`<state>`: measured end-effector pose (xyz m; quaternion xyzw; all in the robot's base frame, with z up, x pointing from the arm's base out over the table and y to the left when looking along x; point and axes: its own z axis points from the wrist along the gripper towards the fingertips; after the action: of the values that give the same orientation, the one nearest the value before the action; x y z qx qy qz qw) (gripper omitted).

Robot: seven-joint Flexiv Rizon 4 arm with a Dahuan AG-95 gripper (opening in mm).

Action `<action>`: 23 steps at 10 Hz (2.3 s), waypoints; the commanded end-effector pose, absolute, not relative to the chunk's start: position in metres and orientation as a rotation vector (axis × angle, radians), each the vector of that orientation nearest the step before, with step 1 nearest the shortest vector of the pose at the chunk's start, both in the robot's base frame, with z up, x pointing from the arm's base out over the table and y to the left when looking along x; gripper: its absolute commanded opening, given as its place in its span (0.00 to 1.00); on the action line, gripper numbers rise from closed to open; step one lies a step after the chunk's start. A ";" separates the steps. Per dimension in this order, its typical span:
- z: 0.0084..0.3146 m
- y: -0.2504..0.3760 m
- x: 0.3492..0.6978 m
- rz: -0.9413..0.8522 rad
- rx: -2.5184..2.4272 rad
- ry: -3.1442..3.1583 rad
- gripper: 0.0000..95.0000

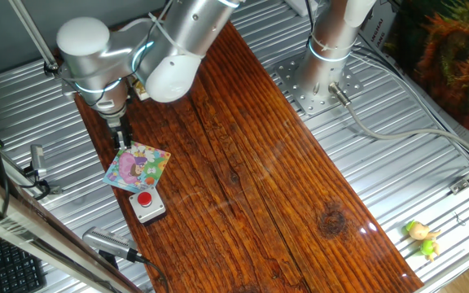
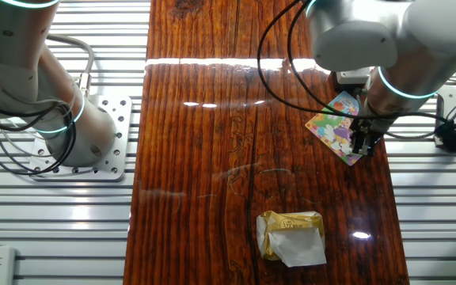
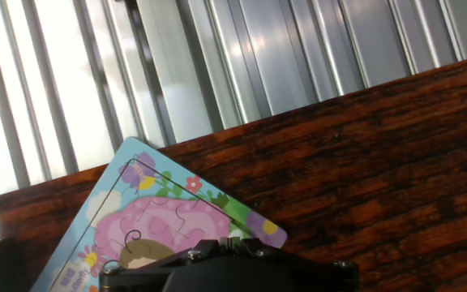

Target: Assemble one piece of a puzzle

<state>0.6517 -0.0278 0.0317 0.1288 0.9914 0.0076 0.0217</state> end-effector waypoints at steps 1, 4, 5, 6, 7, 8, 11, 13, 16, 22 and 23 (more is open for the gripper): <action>0.030 -0.026 0.652 0.025 0.397 3.068 0.00; 0.028 -0.024 0.653 0.027 0.397 3.067 0.00; 0.027 -0.023 0.653 0.027 0.397 3.065 0.00; 0.025 -0.023 0.653 0.028 0.397 3.062 0.00; 0.024 -0.023 0.652 0.027 0.396 3.060 0.00; 0.023 -0.023 0.652 0.028 0.396 3.057 0.00; 0.021 -0.023 0.652 0.028 0.396 3.055 0.00; 0.020 -0.023 0.652 0.028 0.395 3.052 0.00; 0.018 -0.024 0.652 0.027 0.395 3.049 0.00; 0.018 -0.025 0.652 0.029 0.393 3.044 0.00; 0.018 -0.025 0.652 0.028 0.392 3.044 0.00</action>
<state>0.6515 -0.0252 0.0173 0.1278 0.9911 0.0094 0.0365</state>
